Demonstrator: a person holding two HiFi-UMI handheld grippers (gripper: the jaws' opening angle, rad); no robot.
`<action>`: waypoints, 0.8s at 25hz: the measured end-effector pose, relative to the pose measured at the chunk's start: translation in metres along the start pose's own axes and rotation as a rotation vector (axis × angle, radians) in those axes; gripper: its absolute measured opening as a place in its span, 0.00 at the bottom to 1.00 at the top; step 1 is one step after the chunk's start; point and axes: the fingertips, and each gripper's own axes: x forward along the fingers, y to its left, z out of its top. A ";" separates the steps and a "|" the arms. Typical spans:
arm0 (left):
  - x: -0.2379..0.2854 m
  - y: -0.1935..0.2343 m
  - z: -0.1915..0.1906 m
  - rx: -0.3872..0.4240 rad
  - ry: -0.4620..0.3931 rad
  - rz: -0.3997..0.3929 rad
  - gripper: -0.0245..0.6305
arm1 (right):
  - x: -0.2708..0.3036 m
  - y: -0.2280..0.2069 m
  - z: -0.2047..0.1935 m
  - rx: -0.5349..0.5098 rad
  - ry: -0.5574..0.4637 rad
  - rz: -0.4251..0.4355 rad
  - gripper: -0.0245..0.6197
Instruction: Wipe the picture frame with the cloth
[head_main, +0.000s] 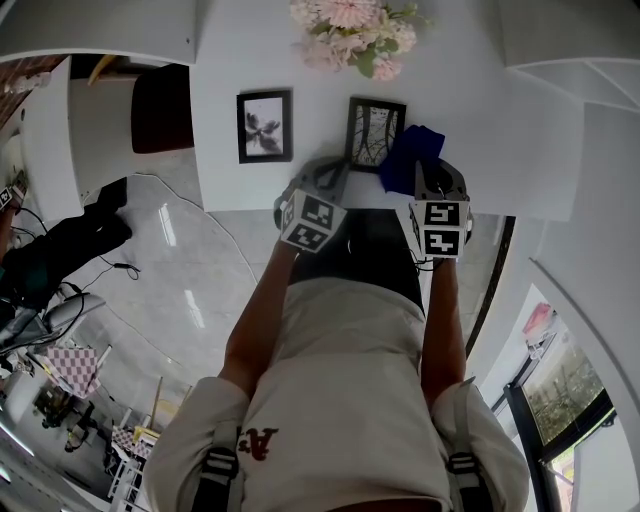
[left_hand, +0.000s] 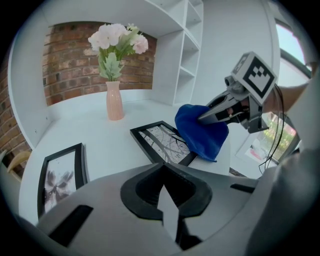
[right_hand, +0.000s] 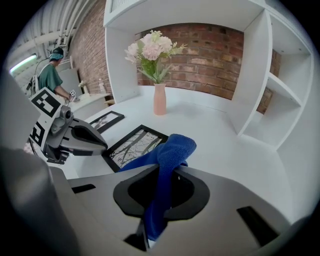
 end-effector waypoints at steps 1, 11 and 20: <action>0.000 0.000 0.000 0.000 0.001 -0.001 0.04 | -0.002 -0.002 0.002 0.003 -0.004 -0.006 0.08; 0.000 0.000 -0.001 0.000 0.000 -0.009 0.04 | -0.038 -0.004 0.046 -0.005 -0.111 -0.042 0.08; 0.000 -0.001 0.000 0.003 -0.002 -0.016 0.04 | -0.035 0.034 0.090 -0.051 -0.206 0.048 0.08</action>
